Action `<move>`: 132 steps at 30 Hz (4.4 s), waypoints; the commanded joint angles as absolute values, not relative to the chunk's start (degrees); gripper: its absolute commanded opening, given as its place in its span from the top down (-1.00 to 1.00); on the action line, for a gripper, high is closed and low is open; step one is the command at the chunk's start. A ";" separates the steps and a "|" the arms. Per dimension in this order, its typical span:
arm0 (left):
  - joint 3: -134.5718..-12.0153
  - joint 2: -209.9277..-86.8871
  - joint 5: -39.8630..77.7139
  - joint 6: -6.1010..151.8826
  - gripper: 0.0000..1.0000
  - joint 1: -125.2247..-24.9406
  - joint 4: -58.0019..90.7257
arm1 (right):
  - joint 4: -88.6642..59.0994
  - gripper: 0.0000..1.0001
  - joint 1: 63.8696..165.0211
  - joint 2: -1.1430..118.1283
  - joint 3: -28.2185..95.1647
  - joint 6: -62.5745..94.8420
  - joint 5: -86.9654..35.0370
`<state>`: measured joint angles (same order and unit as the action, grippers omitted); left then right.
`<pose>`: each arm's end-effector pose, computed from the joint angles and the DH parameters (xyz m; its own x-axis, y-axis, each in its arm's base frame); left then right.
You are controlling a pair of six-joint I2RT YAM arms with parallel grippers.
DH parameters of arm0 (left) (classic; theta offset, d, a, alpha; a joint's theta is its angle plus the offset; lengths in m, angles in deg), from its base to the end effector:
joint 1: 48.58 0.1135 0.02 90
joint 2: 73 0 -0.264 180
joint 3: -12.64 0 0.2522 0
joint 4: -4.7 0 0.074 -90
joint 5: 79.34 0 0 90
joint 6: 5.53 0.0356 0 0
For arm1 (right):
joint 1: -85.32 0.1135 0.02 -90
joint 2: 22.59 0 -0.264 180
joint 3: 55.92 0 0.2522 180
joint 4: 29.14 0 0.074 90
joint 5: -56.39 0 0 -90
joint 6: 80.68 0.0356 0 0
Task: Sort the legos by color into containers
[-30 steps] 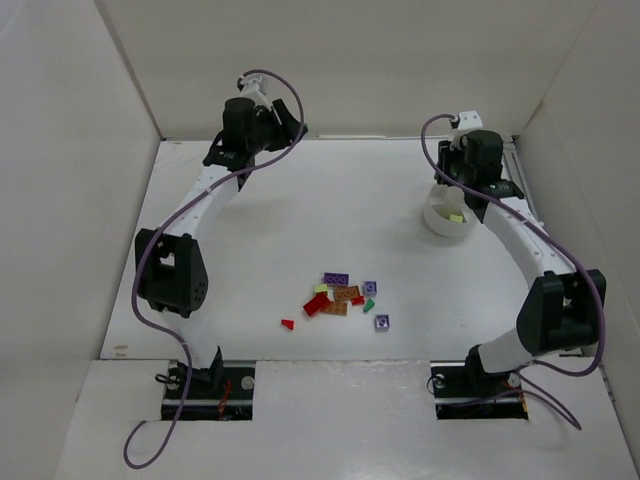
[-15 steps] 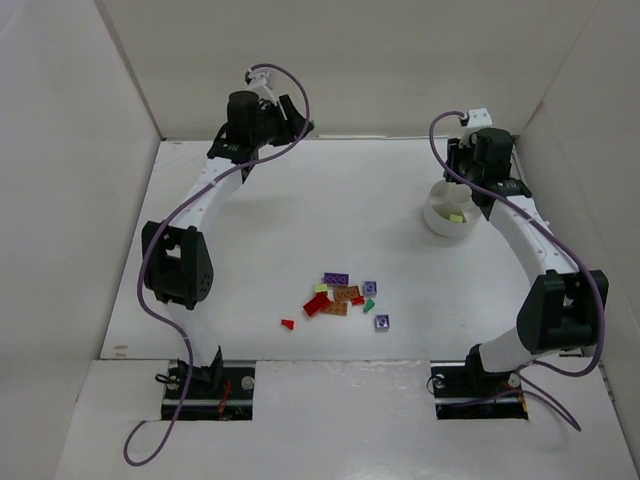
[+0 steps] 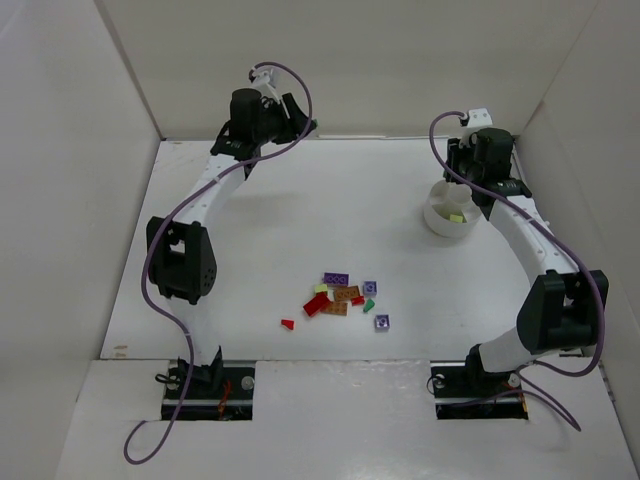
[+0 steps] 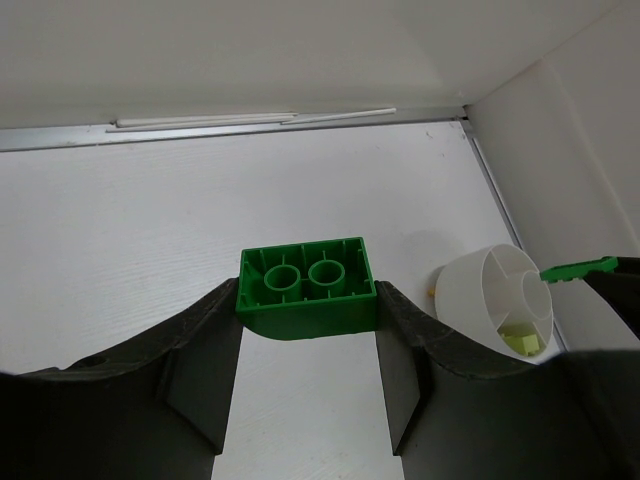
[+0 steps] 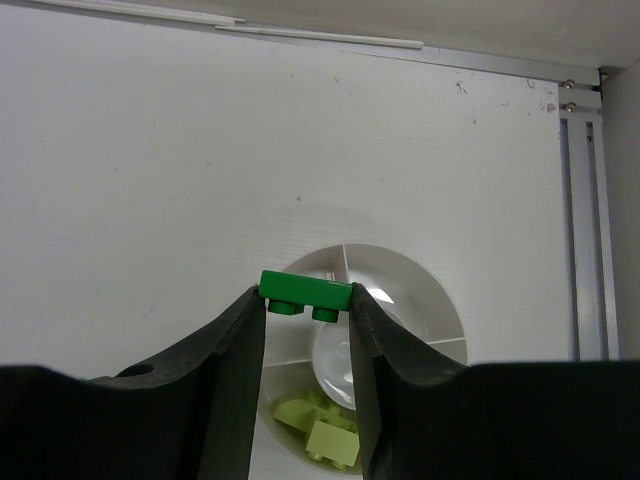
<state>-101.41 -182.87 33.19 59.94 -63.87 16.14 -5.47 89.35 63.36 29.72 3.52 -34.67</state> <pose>0.4471 -0.1364 0.3667 -0.3642 -0.2980 -0.8823 0.5045 0.7332 -0.4559 0.3529 0.0242 0.3309 -0.3979 -0.1293 -0.9083 -0.0941 0.9905 -0.0998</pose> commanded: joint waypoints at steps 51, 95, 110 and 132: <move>-109.14 -185.94 38.44 60.04 0.55 -64.84 15.92 | 0.35 1.00 87.69 55.46 27.36 5.80 -40.28; -107.74 -185.85 38.97 61.09 0.58 -65.90 16.27 | -0.25 1.00 89.89 55.19 24.45 8.79 -30.62; -107.74 -185.85 38.44 61.09 0.58 -65.37 16.27 | -2.11 1.00 90.42 61.44 29.38 7.74 -33.17; -108.35 -186.38 38.44 61.09 0.58 -64.84 16.80 | -6.41 0.70 90.42 70.83 34.04 7.21 -37.03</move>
<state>-106.97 -186.93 38.19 60.07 -65.23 18.39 -3.11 90.01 71.12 31.73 7.58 -35.30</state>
